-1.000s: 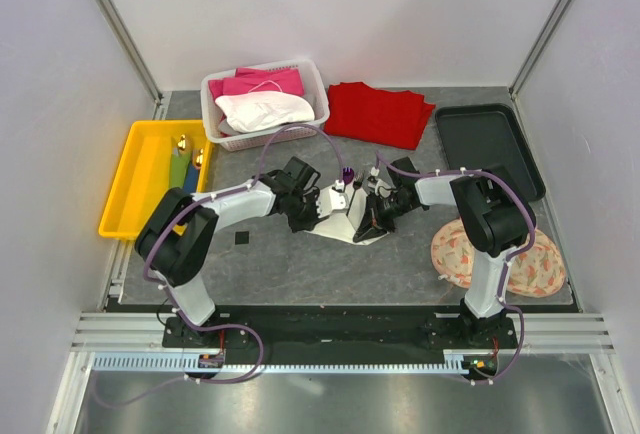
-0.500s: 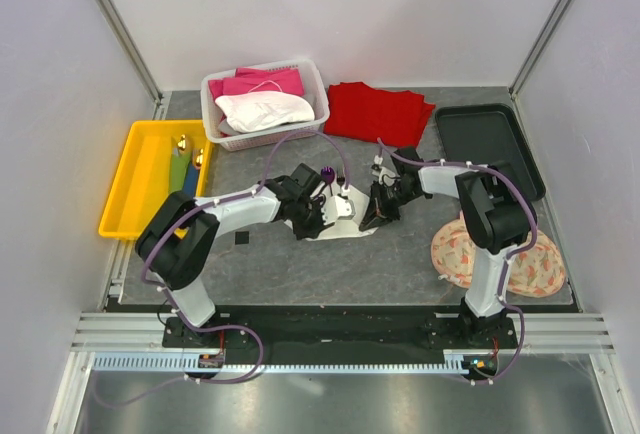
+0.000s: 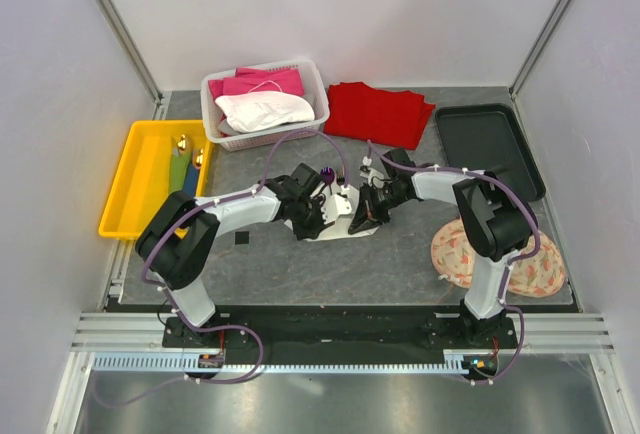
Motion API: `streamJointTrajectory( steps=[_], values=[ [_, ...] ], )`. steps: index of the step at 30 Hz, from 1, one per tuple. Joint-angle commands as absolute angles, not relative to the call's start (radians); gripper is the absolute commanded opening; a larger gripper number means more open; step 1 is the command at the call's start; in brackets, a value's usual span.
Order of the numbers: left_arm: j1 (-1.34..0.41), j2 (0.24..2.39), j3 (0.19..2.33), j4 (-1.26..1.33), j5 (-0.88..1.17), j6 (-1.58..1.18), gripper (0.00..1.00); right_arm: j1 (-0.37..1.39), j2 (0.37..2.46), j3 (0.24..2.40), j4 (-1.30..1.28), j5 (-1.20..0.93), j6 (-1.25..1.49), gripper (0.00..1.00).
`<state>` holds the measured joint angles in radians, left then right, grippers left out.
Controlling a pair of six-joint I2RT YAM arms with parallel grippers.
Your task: Place the utensils on the paper napkin and roll it up
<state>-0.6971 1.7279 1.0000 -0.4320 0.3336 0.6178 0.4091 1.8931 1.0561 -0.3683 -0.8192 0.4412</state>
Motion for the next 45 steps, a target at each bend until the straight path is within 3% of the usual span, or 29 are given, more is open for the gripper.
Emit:
streamJointTrajectory(
  steps=[1,21,45],
  values=[
    [-0.698,1.769,0.982,-0.503,0.348,0.580,0.20,0.416,1.939,1.025,-0.325,-0.844,0.459,0.01],
    [-0.693,1.770,0.963,-0.492,0.353,0.584,0.19,0.341,1.967,1.006,-0.287,-0.966,0.452,0.00],
    [-0.692,1.769,0.959,-0.495,0.351,0.586,0.19,0.311,2.013,0.983,-0.298,-0.933,0.376,0.00]
  ],
)
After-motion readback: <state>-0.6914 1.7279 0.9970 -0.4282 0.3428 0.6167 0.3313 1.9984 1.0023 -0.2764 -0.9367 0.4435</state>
